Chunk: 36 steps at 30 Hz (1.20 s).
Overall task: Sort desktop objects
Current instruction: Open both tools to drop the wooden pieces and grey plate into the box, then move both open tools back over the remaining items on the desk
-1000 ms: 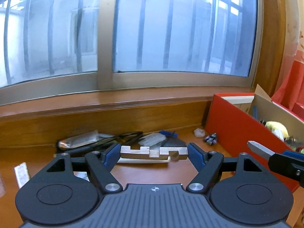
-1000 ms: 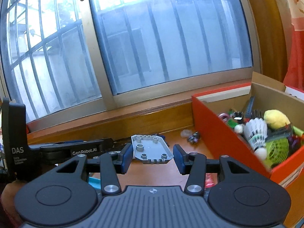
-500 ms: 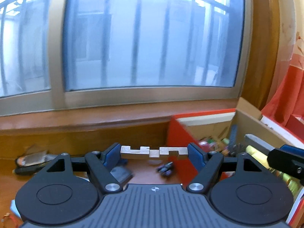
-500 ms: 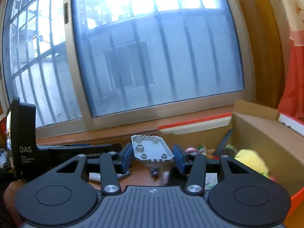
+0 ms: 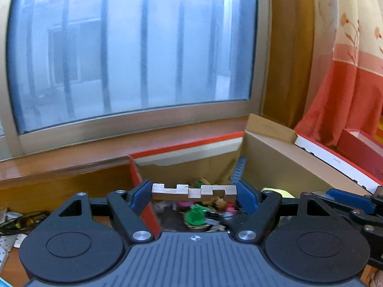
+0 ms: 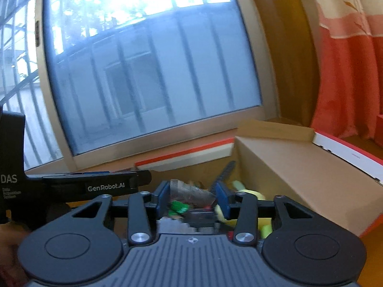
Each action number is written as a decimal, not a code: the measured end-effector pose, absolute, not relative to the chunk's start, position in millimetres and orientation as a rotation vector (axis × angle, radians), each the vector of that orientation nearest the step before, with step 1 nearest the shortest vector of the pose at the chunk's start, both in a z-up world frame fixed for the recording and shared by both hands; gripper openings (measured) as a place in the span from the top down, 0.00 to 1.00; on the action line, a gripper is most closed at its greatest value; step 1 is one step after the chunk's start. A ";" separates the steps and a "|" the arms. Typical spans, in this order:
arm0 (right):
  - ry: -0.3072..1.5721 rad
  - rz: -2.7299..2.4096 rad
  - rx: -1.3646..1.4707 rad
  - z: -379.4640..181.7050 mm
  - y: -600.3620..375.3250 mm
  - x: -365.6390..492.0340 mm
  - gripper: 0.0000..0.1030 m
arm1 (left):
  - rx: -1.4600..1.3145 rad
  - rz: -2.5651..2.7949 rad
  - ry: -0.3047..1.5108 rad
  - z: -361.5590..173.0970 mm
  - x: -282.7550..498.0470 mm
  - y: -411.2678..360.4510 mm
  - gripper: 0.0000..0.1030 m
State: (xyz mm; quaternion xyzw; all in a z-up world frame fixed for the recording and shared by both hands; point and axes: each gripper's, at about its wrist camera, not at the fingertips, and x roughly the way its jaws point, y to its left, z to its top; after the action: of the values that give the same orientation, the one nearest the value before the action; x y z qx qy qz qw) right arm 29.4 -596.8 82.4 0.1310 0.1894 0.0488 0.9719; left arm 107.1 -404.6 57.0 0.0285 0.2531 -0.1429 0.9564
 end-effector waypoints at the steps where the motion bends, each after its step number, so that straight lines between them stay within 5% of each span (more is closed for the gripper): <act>1: 0.387 0.092 0.270 80.2 -601.7 30.6 0.58 | 0.060 -0.294 0.519 55.3 107.8 -409.0 0.26; 10: 0.414 0.074 0.304 66.1 -625.5 36.8 0.54 | 0.080 -0.302 0.530 51.0 107.7 -419.6 0.21; 24: 0.392 0.012 0.277 74.8 -582.0 28.0 0.27 | 0.019 -0.226 0.538 62.2 87.7 -335.9 0.11; 36: 0.380 0.111 0.191 94.0 -494.4 15.3 0.25 | -0.055 -0.029 0.614 46.3 61.4 -214.4 0.10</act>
State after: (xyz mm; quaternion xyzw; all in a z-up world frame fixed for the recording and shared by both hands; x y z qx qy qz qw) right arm 15.3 -494.4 94.0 0.0949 0.1885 0.0550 0.9759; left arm 61.4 -214.4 46.3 -0.0270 0.3021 -0.0144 0.9528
